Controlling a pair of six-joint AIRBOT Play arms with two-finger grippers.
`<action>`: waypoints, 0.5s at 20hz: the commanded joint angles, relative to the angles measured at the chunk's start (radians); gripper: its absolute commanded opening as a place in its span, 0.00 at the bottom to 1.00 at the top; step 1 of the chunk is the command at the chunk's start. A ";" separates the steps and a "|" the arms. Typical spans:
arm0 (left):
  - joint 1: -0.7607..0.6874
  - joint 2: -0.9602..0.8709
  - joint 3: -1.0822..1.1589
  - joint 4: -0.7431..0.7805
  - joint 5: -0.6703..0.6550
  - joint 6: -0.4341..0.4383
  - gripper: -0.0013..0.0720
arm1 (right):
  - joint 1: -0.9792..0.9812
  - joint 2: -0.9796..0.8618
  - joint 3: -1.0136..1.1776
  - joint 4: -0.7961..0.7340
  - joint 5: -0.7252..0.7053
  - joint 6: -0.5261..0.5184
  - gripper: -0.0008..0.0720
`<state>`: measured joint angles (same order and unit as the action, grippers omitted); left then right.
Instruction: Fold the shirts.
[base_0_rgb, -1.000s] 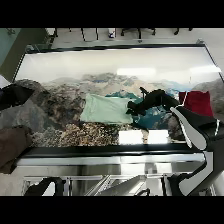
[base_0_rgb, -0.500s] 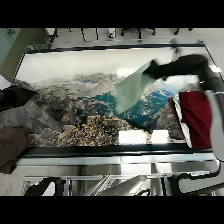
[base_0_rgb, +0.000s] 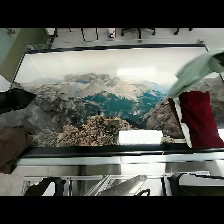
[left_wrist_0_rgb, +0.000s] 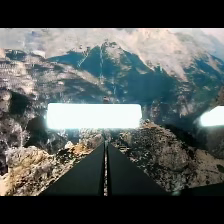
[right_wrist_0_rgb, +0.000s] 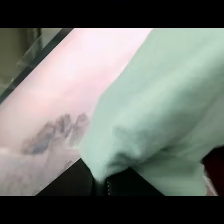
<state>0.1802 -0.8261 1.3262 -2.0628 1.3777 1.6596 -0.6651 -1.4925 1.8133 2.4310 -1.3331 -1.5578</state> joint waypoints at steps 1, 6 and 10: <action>0.001 0.001 0.000 -0.002 0.003 0.000 0.04 | -0.151 0.033 0.005 -0.132 -0.129 0.159 0.04; 0.001 0.001 0.000 -0.002 0.004 0.000 0.04 | -0.189 0.182 -0.074 -0.592 -0.367 0.293 0.04; 0.001 0.001 0.000 -0.001 0.011 0.001 0.04 | -0.187 0.377 -0.451 -0.615 -0.310 0.317 0.04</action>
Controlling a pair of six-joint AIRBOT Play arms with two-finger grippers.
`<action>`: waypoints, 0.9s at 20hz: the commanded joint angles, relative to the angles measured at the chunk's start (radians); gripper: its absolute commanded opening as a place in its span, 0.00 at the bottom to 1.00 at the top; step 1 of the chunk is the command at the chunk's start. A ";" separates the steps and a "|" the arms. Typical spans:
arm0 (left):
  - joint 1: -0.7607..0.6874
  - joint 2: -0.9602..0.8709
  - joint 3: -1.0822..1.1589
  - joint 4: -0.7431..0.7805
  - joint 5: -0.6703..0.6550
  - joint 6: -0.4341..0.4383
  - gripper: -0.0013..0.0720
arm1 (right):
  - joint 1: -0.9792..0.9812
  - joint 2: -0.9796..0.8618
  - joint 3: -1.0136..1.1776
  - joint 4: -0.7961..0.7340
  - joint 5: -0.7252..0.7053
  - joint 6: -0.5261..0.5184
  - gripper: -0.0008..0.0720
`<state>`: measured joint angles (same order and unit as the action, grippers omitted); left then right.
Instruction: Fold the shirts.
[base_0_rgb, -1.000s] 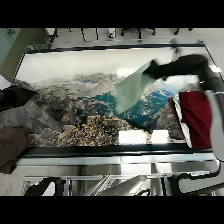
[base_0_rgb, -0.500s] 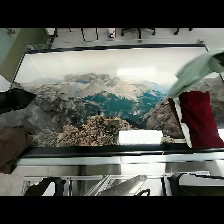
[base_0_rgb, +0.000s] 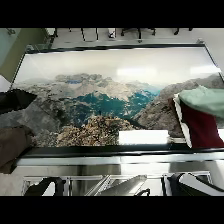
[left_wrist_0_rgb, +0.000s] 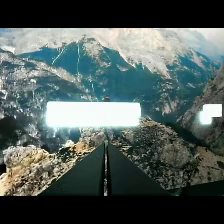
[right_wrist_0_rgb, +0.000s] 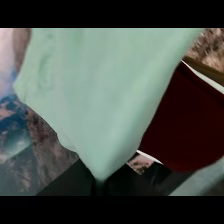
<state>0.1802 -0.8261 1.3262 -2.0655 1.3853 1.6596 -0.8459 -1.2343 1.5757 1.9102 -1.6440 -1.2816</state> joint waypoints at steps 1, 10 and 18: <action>0.001 0.001 0.000 0.002 0.005 0.003 0.04 | -0.006 0.166 -0.329 -0.085 0.048 0.041 0.04; 0.001 0.001 0.000 0.000 0.039 0.010 0.04 | -0.006 0.195 -0.461 -0.036 0.053 -0.032 0.97; -0.241 0.023 -0.062 -0.023 -0.056 -0.058 0.04 | 0.465 0.308 -0.449 0.275 0.312 -0.216 0.04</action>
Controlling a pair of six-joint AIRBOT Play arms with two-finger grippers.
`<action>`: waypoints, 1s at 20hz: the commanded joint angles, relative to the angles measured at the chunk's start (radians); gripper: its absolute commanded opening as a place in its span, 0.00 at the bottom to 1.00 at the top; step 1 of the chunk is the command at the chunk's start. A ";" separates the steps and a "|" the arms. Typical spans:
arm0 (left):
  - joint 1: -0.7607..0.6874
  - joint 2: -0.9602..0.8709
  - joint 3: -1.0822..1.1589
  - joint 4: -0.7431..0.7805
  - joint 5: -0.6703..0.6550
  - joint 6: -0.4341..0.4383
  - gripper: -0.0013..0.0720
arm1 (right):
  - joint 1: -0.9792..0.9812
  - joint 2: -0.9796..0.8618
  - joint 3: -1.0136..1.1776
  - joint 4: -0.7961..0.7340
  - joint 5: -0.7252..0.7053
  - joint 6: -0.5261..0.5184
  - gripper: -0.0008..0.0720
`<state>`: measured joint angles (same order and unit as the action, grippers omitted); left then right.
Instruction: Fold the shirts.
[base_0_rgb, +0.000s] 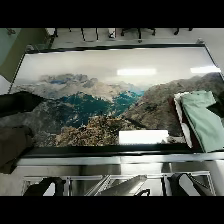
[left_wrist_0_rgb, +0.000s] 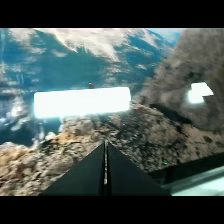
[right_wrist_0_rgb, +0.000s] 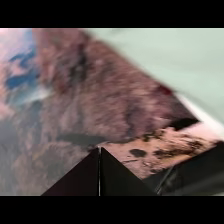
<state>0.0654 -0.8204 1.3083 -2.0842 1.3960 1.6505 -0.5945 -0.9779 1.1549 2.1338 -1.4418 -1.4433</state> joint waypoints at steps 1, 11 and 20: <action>-0.202 0.038 -0.106 -0.003 -0.129 -0.079 0.04 | 0.334 0.084 -0.074 0.024 0.162 -0.053 0.04; -0.611 0.175 -0.575 0.051 -0.489 -0.266 0.04 | 0.970 0.203 -0.453 0.003 0.549 -0.012 0.04; -0.611 0.235 -0.575 0.049 -0.483 -0.266 0.04 | 0.970 0.203 -0.453 0.017 0.550 -0.012 0.04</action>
